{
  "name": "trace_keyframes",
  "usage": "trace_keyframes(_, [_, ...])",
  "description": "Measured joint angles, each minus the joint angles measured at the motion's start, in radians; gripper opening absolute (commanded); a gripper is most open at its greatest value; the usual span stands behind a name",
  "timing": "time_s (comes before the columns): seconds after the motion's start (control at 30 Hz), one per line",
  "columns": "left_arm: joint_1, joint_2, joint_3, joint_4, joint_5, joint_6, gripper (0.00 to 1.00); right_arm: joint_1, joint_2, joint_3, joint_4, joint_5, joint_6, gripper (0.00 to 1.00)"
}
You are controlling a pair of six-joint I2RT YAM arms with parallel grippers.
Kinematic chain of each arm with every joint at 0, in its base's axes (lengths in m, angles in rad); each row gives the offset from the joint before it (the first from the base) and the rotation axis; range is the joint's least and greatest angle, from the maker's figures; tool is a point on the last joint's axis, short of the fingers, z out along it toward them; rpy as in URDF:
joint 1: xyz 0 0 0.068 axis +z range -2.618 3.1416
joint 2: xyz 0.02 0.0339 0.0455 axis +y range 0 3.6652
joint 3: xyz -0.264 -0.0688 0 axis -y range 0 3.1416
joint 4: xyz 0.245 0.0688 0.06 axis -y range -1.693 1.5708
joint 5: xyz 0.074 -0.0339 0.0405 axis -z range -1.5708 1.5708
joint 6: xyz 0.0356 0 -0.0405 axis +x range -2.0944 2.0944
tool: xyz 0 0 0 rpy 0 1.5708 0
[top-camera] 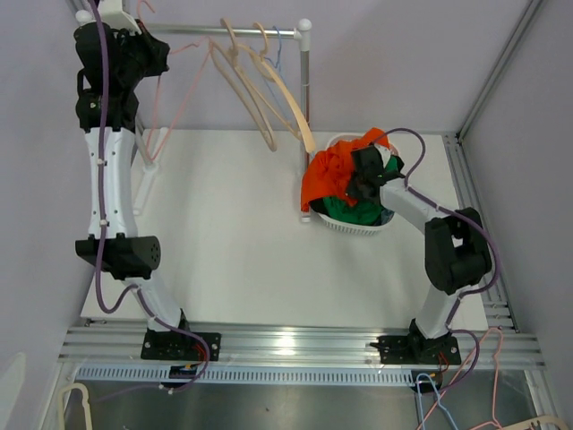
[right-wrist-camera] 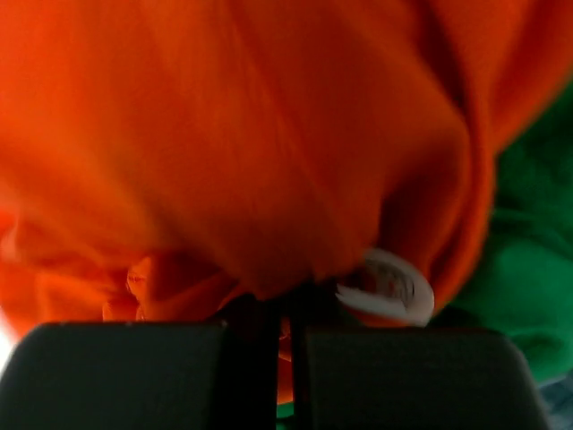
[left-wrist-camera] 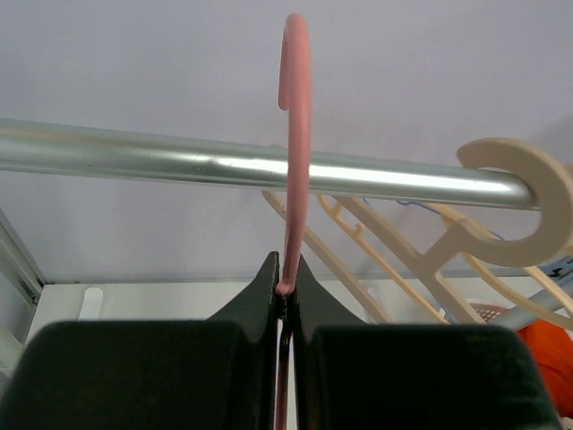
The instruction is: Remove the t-shirt from the hanger
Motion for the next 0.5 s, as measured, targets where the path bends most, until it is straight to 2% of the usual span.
trace_keyframes(0.13, [0.0,0.047,0.002,-0.006,-0.01,0.016,0.01,-0.008,-0.045,-0.003,0.005,-0.039,0.027,0.0])
trace_keyframes(0.2, [0.0,0.074,0.012,-0.017,-0.015,0.024,0.01,-0.01,-0.043,-0.009,0.006,-0.05,0.032,0.07])
trace_keyframes(0.23, [0.0,0.087,0.016,-0.019,-0.019,0.027,0.01,-0.011,-0.042,-0.011,0.007,-0.054,0.036,0.27])
trace_keyframes(0.3, [-0.001,0.109,0.024,-0.026,-0.031,0.036,0.0,-0.011,-0.044,-0.012,0.006,-0.055,0.046,0.93])
trace_keyframes(0.33, [-0.001,0.119,0.031,-0.029,-0.035,0.039,0.01,-0.011,-0.048,-0.014,-0.001,-0.053,0.042,0.99])
trace_keyframes(0.5, [-0.001,0.135,0.034,-0.033,-0.05,0.042,0.0,-0.001,-0.101,-0.037,-0.028,-0.051,0.039,1.0])
